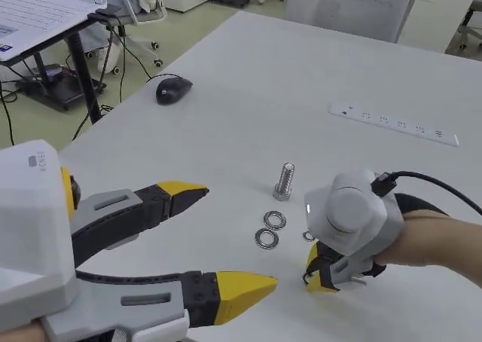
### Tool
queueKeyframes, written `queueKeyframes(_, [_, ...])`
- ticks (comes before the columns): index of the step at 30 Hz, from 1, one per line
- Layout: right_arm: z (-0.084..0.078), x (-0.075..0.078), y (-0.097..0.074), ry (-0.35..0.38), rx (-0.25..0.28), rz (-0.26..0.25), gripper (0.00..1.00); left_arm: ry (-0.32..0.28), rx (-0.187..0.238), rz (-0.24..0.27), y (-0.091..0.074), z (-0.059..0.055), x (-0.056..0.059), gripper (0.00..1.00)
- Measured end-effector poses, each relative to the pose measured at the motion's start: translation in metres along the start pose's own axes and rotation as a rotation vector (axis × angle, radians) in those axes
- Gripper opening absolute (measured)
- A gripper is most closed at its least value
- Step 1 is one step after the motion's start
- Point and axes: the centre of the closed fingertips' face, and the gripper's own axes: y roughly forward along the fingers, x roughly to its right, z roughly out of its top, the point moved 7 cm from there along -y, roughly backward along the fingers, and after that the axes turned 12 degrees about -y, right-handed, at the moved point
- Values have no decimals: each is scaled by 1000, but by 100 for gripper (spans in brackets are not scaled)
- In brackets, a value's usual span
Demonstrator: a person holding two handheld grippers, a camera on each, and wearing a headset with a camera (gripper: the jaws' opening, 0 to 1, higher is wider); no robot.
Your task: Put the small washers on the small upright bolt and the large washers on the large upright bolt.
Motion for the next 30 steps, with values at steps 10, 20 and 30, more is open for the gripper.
queueKeyframes(10, [-9,0,-12,34,-13,9,12,6,-5,-3,0,2,0,68])
queueKeyframes(20, [-31,11,-43,77,-23,-39,12,11,-14,-21,7,2,2,68])
queueKeyframes(30, [-49,22,-64,111,-41,-85,12,16,-17,-27,8,3,3,68])
